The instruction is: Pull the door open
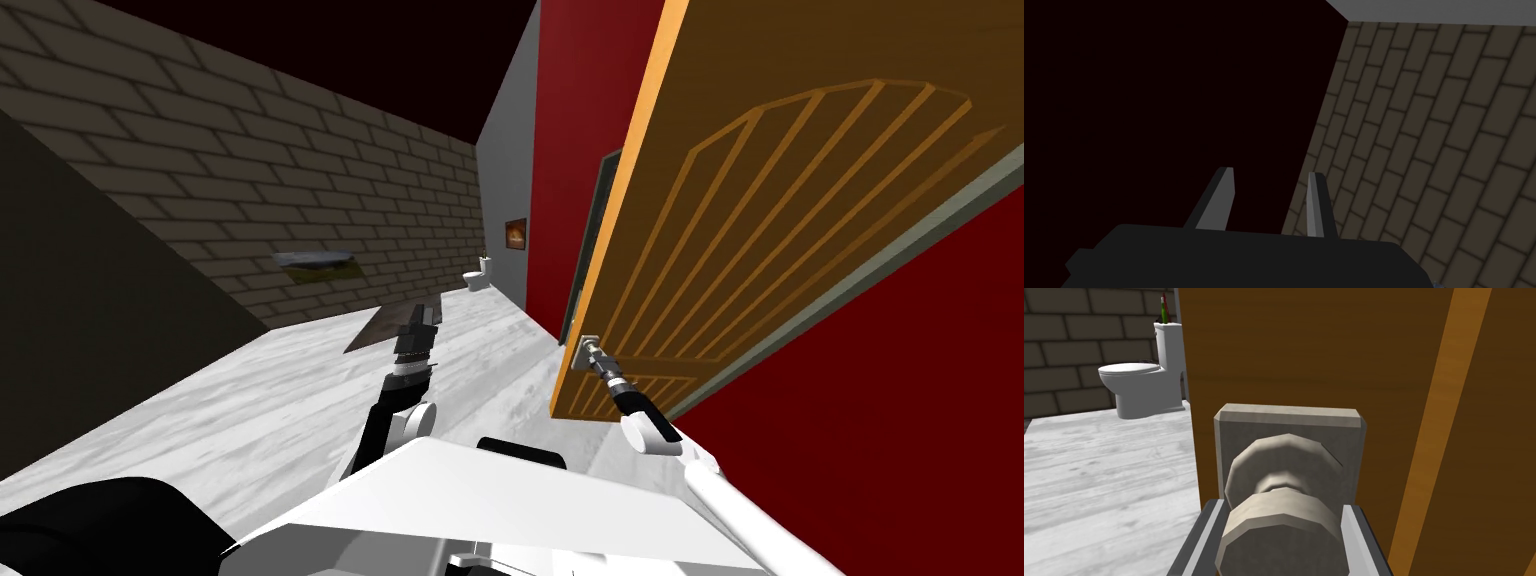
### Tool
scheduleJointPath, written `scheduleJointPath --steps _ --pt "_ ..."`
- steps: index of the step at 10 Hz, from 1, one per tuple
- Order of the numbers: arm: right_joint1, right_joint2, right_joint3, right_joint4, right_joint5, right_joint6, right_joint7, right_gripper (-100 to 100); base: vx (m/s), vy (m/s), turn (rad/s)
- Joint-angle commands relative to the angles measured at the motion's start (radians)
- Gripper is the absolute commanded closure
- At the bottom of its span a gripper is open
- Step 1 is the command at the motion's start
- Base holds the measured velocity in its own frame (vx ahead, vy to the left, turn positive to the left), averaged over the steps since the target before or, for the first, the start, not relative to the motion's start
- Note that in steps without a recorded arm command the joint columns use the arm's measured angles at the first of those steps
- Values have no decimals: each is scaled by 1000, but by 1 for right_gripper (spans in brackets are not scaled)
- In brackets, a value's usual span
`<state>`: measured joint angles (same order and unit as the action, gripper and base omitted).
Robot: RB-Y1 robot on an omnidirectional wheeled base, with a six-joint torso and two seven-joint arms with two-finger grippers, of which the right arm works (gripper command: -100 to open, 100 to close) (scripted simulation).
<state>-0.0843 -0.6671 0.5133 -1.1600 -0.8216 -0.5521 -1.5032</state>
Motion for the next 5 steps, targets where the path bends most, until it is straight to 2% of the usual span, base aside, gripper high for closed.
scheduleJointPath --steps 1,2,3,5 --pt "0 0 0 0 0 0 0 100 -72 -33 22" --pt "10 -26 27 -11 4 -20 -23 100 -127 -77 109" --pt "13 -33 34 -15 5 -26 -29 100 -180 -85 104" --pt "24 -70 66 -32 10 -55 -59 100 -194 -129 110"
